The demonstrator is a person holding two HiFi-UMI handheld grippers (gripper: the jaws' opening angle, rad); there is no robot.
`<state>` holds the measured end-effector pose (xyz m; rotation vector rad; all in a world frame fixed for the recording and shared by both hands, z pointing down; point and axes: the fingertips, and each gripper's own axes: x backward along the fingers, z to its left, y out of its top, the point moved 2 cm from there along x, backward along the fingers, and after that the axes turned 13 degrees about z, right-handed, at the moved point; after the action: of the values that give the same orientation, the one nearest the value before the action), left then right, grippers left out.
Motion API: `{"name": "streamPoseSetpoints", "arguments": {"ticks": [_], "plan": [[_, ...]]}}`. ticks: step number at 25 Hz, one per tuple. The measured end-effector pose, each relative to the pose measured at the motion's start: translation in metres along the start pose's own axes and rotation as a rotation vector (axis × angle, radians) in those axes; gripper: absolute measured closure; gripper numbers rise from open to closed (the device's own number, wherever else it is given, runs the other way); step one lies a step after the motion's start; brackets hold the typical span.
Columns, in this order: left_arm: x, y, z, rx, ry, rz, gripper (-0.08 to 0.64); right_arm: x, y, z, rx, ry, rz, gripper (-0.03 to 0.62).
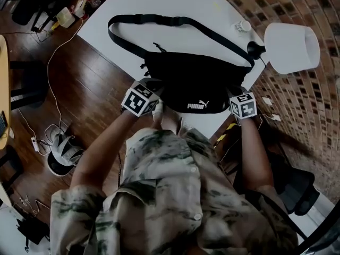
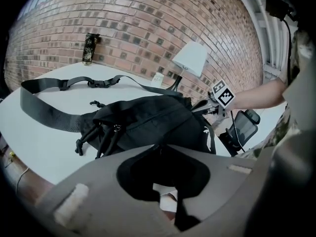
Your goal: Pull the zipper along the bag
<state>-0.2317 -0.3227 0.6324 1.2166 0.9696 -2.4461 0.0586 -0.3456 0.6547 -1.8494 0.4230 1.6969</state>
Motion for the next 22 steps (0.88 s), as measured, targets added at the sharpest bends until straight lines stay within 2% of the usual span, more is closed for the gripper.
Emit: {"name": "streamPoseSetpoints", "arguments": {"ticks": [4,6,8,12,17,20,22], "plan": [[0.006,0.000,-0.001,-0.017,0.030,-0.056,0.531,0.003,-0.001,-0.001,-0.004,-0.020,-0.073,0.582],[0.012,0.000,-0.002,-0.011,0.064,-0.097,0.508,0.020,0.001,0.001,-0.022,-0.021,-0.144,0.502],[0.021,0.003,-0.005,-0.004,0.116,-0.156,0.502,0.043,0.004,0.007,-0.029,-0.029,-0.217,0.533],[0.059,-0.002,-0.029,-0.001,0.208,-0.275,0.501,0.082,-0.010,0.035,0.001,-0.037,-0.331,0.543],[0.110,-0.039,-0.104,-0.021,0.285,-0.348,0.502,0.135,-0.071,0.089,0.012,0.005,-0.455,0.547],[0.134,-0.071,-0.164,-0.003,0.325,-0.392,0.502,0.172,-0.122,0.121,-0.042,0.064,-0.540,0.549],[0.148,-0.096,-0.210,0.014,0.343,-0.419,0.503,0.196,-0.155,0.145,-0.028,0.084,-0.593,0.554]]}}
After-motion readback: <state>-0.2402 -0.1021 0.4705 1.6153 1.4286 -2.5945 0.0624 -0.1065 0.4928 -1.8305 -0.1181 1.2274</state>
